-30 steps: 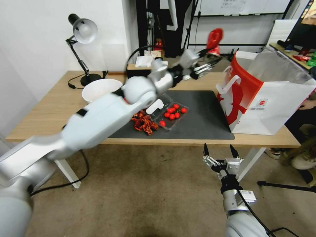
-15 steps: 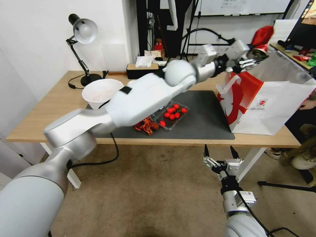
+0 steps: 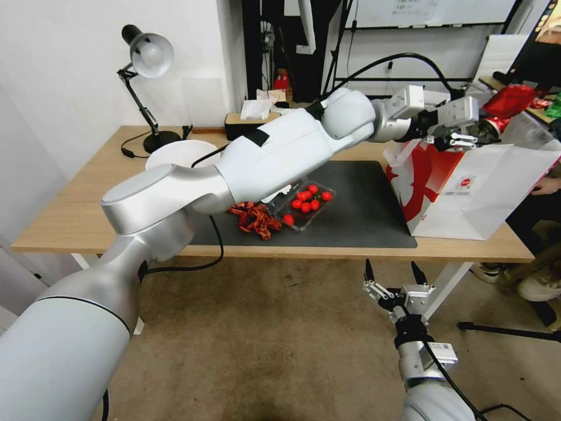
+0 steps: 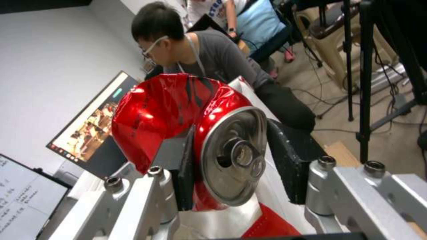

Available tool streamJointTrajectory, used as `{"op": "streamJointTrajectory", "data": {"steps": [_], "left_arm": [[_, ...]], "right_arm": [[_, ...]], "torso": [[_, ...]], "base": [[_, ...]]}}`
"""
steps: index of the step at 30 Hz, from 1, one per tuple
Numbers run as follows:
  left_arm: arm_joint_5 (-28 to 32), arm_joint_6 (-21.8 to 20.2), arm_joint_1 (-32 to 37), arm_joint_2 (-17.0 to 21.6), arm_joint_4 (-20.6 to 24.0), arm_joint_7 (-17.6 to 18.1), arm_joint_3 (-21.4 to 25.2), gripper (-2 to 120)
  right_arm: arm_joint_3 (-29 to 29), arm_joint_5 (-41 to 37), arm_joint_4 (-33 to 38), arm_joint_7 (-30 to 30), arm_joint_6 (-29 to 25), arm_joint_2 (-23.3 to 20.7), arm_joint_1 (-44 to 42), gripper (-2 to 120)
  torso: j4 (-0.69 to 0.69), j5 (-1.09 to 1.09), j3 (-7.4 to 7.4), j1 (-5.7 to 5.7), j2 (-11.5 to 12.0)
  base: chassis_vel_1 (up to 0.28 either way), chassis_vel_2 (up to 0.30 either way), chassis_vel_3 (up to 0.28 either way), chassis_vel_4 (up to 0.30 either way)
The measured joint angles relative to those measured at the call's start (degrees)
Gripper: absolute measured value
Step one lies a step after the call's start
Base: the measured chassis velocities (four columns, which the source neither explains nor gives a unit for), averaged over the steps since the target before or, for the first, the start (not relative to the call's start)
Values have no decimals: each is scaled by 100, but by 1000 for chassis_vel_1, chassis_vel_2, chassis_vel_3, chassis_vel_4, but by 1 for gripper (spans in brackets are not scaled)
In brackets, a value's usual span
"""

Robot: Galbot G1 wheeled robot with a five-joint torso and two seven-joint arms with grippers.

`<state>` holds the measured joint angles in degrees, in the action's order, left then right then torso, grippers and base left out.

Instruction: Pick up the trash from the table and place it into the takeout bag.

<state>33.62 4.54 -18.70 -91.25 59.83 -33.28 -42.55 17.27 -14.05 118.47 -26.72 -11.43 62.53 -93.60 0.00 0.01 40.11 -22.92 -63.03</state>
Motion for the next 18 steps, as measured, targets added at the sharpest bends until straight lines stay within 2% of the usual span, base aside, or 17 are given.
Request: {"op": "streamJointTrajectory", "data": {"steps": [11,18], "left_arm": [[22,9,-77,-55,-240,-46,-93,38],[259,-45,-139,-2,-259,-69,-113,38]], "right_arm": [[16,-6,0,18,-1,16,-76,100],[18,-7,-30,24,-1,27,-96,100]], "torso": [[0,0,0,0,0],[0,-1,0,0,0]], "base": [[0,0,0,0],[0,0,0,0]]}}
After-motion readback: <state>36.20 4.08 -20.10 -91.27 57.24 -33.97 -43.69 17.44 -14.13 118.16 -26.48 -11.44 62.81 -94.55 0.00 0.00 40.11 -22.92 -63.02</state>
